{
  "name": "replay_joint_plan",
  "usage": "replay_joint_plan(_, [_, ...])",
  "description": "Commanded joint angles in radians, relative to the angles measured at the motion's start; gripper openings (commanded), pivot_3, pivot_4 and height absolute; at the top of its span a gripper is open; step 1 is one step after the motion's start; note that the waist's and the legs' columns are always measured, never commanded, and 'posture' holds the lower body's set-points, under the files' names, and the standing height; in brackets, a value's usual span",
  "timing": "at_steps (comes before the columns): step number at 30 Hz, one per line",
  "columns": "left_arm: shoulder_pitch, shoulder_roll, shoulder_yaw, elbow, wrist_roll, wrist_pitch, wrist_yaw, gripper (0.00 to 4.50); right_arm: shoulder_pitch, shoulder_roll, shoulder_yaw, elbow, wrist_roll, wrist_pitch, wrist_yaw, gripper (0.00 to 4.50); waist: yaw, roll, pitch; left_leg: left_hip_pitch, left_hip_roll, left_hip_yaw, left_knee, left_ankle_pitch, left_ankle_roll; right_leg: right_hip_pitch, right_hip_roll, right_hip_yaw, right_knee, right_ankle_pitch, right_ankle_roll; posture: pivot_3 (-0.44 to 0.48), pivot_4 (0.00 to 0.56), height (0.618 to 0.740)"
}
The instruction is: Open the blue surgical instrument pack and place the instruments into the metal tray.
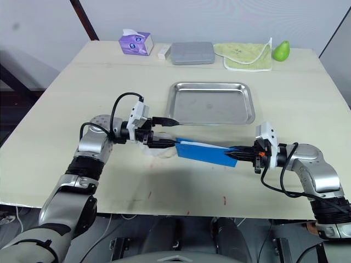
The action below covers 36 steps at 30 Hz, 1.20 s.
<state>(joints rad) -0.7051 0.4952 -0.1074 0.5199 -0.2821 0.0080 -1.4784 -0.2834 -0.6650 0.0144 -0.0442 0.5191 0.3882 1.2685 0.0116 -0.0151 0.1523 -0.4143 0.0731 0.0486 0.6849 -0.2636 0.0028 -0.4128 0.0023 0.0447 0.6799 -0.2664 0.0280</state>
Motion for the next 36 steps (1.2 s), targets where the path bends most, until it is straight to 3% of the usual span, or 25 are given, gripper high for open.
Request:
replay_joint_plan(1, [0.000,-0.014,-0.011,-0.006,0.007,-0.032,-0.011,3.84,0.002,-0.014,-0.001,-0.037,0.005,0.001,0.009,0.00,0.000,0.000,0.000,0.000,0.000,0.000,0.000,0.000,0.000,0.000,0.000,0.000,0.000,0.000,0.000,0.000,0.150,0.738])
replay_joint_plan(3, [0.003,-0.021,-0.015,-0.011,0.003,-0.035,-0.017,3.84,0.004,-0.014,-0.001,-0.040,0.005,0.003,0.007,0.00,0.000,0.000,0.000,0.000,0.000,0.000,0.000,0.000,0.000,0.000,0.000,0.000,0.000,0.000,0.000,0.000,0.150,0.738])
replay_joint_plan(7, [0.012,-0.025,-0.027,-0.022,0.009,-0.046,-0.026,2.00,0.006,-0.014,-0.003,-0.044,0.006,0.007,0.004,0.00,-0.001,0.000,0.000,0.000,0.000,0.000,0.000,0.000,0.000,0.000,0.000,0.000,0.000,0.000,0.000,0.000,0.150,0.738])
replay_joint_plan(9, [0.022,-0.025,-0.036,-0.039,0.015,-0.053,-0.032,0.86,0.006,-0.015,-0.004,-0.046,0.006,0.008,0.003,0.00,0.000,0.000,0.000,0.000,0.000,0.000,0.000,0.000,0.000,0.000,0.000,0.000,0.000,0.000,0.000,0.000,0.150,0.738])
replay_joint_plan(11, [0.036,-0.025,-0.041,-0.082,0.009,-0.034,-0.028,0.13,0.005,-0.015,-0.004,-0.048,0.007,0.010,0.003,0.00,-0.001,0.000,0.000,0.000,0.000,0.000,0.000,0.000,0.000,0.000,0.000,0.000,0.000,0.000,0.000,0.000,0.150,0.738])
replay_joint_plan(12, [0.042,-0.023,-0.042,-0.106,0.004,-0.020,-0.025,0.02,0.003,-0.015,-0.005,-0.049,0.008,0.011,0.002,0.00,0.000,0.000,0.000,0.000,0.000,0.000,0.000,0.000,0.000,0.000,0.000,0.000,0.000,0.000,0.000,0.000,0.150,0.738])
replay_joint_plan(23, [0.136,0.024,-0.035,-0.408,-0.067,0.233,0.036,0.02,0.006,-0.030,-0.022,-0.115,0.047,0.059,-0.010,0.00,0.000,0.000,0.000,0.000,0.000,0.000,0.000,0.000,0.000,0.000,0.000,0.000,0.000,0.000,0.000,0.000,0.150,0.738])
replay_joint_plan(36, [0.319,0.075,-0.038,-0.537,-0.059,0.214,0.067,0.02,0.120,-0.028,-0.016,-0.215,0.032,0.042,-0.046,0.00,0.000,0.000,0.000,0.000,0.000,0.000,0.000,0.000,0.000,0.000,0.000,0.000,0.000,0.000,0.000,0.000,0.150,0.738])
